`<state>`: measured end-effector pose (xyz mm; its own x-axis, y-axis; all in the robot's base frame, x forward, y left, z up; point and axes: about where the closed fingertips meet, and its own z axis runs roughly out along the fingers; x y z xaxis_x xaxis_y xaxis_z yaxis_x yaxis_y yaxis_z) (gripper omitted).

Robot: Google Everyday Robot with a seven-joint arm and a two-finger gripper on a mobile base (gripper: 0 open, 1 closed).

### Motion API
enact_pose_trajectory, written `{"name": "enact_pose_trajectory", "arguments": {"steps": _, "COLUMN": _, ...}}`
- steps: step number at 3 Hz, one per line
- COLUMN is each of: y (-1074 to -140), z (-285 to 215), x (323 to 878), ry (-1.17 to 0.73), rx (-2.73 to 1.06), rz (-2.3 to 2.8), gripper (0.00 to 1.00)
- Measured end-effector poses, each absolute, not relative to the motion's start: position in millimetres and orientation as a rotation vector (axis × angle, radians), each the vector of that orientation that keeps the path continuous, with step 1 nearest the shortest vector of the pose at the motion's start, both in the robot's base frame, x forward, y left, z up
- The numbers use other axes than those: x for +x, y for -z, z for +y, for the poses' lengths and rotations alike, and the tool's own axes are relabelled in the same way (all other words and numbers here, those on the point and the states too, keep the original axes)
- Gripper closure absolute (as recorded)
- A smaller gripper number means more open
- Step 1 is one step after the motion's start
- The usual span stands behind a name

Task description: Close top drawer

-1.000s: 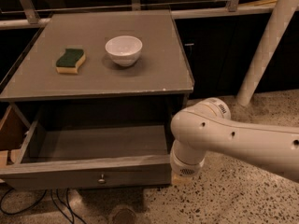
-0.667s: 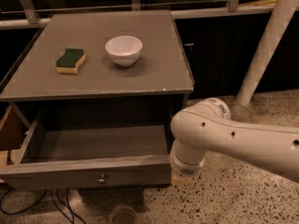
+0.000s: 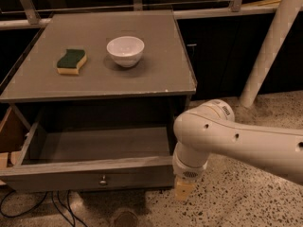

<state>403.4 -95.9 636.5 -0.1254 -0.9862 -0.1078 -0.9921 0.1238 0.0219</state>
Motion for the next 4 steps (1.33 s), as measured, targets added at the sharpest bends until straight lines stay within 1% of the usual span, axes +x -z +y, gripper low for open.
{"name": "enact_pose_trajectory", "arguments": {"steps": 1, "y": -636.5, "z": -95.9, "x": 403.3, "ry": -0.135, "rx": -2.032, "rz": 2.304, "gripper": 0.00}}
{"name": "enact_pose_trajectory", "arguments": {"steps": 2, "y": -636.5, "z": -95.9, "x": 403.3, "ry": -0.135, "rx": -2.032, "rz": 2.304, "gripper": 0.00}}
{"name": "enact_pose_trajectory", "arguments": {"steps": 3, "y": -636.5, "z": -95.9, "x": 403.3, "ry": -0.135, "rx": -2.032, "rz": 2.304, "gripper": 0.26}}
{"name": "enact_pose_trajectory", "arguments": {"steps": 4, "y": -636.5, "z": -95.9, "x": 403.3, "ry": -0.135, "rx": -2.032, "rz": 2.304, "gripper": 0.50}}
